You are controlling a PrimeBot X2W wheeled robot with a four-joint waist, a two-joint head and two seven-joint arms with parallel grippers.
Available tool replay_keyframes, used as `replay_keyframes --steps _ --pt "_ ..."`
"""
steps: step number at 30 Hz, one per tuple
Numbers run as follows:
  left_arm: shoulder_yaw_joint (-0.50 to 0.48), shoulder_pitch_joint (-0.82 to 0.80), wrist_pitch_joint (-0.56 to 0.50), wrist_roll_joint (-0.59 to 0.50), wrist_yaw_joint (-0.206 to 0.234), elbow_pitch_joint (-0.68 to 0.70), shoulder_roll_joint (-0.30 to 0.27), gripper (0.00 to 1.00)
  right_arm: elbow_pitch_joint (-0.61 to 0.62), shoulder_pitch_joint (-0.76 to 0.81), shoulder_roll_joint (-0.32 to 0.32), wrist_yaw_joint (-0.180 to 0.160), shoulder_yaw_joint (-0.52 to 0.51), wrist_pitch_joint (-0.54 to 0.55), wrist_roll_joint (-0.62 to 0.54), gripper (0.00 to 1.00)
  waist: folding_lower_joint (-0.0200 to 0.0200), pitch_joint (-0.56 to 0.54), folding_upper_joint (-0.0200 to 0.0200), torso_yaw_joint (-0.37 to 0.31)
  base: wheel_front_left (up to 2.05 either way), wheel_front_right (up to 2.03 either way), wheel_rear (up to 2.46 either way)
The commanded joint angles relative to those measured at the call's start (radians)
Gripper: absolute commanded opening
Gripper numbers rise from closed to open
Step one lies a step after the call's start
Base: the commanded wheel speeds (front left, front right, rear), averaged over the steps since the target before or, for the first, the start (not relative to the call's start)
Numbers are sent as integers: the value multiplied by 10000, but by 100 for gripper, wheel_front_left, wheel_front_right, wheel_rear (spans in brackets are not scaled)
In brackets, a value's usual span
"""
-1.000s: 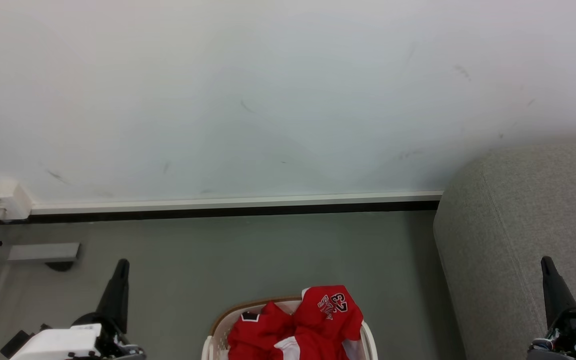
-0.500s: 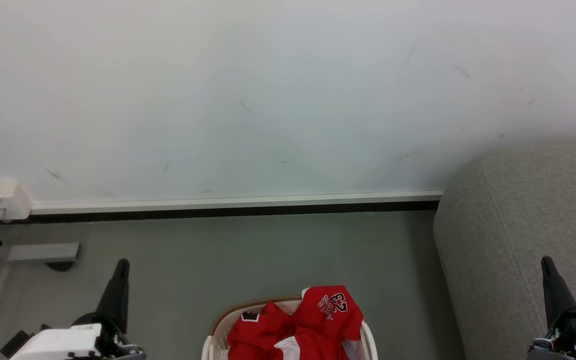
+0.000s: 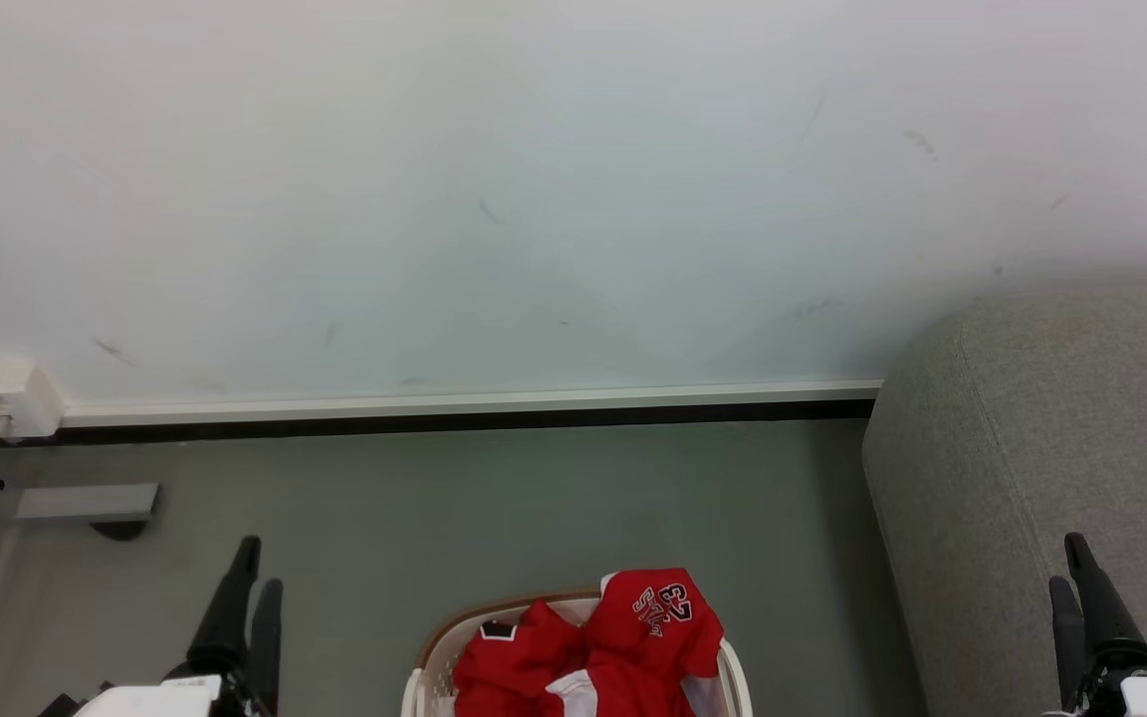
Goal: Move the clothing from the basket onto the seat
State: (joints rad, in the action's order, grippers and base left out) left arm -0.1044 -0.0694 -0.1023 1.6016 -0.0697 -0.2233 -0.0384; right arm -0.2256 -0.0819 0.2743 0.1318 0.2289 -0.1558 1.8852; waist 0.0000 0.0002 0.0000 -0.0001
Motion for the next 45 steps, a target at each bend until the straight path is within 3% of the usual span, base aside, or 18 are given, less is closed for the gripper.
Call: replay_keyframes --steps 1,11,25,45 --pt "77 -158 124 -97 -50 154 -52 100 164 -161 60 -1 -88 -62 -240 100 0 0 0 1 0 0 0" --pt "259 -100 611 -1227 -133 121 -65 100 393 1 -198 -2 -307 -204 -2619 100 0 13 0 1 0 0 0" --pt "483 23 1202 -4410 36 374 -83 100 724 170 -459 -5 -461 -375 -7202 100 0 34 0 -39 0 0 0" --pt "746 226 1912 -8125 83 331 -106 100 556 366 -883 -8 -840 -577 -11250 100 0 29 0 -67 0 0 0"
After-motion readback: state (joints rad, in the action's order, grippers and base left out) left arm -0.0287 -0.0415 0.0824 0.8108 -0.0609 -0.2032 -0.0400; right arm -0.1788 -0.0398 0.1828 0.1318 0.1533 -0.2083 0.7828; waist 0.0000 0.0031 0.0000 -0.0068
